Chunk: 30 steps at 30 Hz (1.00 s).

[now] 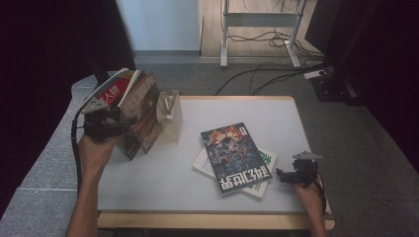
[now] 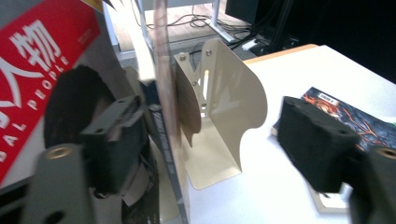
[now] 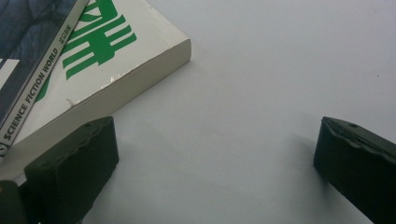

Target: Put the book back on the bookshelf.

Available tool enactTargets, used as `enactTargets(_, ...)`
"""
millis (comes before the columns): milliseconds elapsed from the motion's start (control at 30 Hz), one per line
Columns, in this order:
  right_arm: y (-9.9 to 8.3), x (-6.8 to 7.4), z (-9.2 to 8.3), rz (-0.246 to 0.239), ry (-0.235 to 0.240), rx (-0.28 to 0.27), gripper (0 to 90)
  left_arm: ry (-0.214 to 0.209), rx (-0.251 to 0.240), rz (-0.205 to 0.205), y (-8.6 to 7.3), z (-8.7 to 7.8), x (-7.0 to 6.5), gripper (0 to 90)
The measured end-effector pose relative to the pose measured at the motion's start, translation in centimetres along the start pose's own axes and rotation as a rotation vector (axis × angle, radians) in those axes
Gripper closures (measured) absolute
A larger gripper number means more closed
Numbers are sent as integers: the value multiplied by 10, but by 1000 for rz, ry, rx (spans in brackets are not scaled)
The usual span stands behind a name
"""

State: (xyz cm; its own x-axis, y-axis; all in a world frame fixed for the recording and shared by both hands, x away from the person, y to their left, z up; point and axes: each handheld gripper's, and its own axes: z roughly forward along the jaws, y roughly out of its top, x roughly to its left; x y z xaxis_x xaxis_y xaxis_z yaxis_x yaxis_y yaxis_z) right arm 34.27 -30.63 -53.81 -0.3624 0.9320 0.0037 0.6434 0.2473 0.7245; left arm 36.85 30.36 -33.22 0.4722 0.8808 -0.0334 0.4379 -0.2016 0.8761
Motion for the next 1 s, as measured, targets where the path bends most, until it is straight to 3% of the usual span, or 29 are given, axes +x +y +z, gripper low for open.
enactTargets(300, 0, 0, 0, -1, 0, 0, 0, -35, 21, 18, -9, -3, -12, 84)
enactTargets(500, 0, 0, 0, -1, 0, 0, 0, -79, 33, 31, -17, -6, -20, 9)
enactTargets(1000, 0, 0, 0, -2, 0, 0, 0, -124, 22, 93, -43, -5, -42, 0)
